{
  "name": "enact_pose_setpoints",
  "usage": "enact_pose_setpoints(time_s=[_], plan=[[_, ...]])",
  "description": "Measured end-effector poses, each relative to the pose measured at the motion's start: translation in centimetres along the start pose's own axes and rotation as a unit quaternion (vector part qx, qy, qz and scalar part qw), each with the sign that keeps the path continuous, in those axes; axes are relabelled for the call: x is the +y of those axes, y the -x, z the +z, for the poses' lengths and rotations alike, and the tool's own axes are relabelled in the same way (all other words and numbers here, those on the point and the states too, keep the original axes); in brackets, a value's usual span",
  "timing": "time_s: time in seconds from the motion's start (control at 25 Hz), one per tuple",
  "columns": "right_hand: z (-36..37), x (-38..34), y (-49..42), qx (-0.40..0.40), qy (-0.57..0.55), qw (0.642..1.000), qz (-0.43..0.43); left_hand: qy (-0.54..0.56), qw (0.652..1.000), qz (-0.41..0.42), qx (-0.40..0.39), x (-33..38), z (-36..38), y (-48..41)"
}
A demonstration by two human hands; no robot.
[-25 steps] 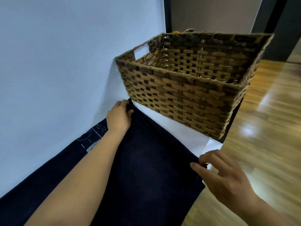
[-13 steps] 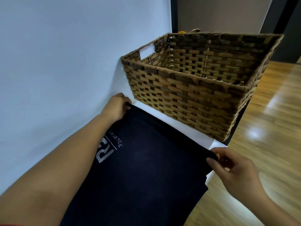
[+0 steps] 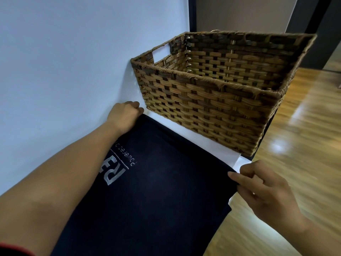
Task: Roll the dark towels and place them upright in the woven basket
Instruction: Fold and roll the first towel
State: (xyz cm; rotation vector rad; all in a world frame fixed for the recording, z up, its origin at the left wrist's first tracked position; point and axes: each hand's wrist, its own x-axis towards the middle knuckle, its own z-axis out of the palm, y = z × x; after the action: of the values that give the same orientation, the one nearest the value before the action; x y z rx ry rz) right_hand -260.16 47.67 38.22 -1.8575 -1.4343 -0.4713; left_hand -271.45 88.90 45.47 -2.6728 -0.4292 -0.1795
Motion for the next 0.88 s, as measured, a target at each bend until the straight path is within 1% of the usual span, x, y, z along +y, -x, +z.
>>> enact_pose_setpoints(time_s=[0.08, 0.16, 0.28, 0.48, 0.56, 0.72, 0.8, 0.88], plan=[[-0.1, 0.0, 0.0, -0.017, 0.041, 0.996, -0.073, 0.016, 1.000, -0.013, -0.015, -0.1, 0.4, 1.0], [-0.1, 0.0, 0.0, -0.050, 0.068, 0.991, -0.105, 0.033, 0.999, -0.028, -0.019, 0.4, 1.3, 1.7], [0.0, -0.2, -0.1, -0.100, 0.089, 0.982, -0.136, 0.064, 0.996, -0.068, 0.003, 1.0, 1.8, 1.6], [-0.5, -0.5, -1.2, -0.137, 0.084, 0.976, -0.148, 0.144, 0.987, -0.065, -0.030, 0.7, 2.4, 2.6], [-0.2, -0.5, -0.7, -0.132, 0.077, 0.981, -0.116, 0.151, 0.986, -0.055, -0.032, 0.2, 2.6, 3.1], [0.5, -2.2, 0.6, -0.089, 0.021, 0.996, 0.019, 0.200, 0.975, -0.060, -0.074, -0.5, 1.6, 2.9], [0.4, -3.3, 0.2, -0.080, -0.007, 0.994, 0.072, 0.204, 0.971, -0.066, -0.103, -0.6, 0.8, 2.0], [0.2, -4.0, -1.4, -0.066, -0.055, 0.984, 0.157, 0.204, 0.967, -0.083, -0.126, -0.6, 0.1, 0.8]])
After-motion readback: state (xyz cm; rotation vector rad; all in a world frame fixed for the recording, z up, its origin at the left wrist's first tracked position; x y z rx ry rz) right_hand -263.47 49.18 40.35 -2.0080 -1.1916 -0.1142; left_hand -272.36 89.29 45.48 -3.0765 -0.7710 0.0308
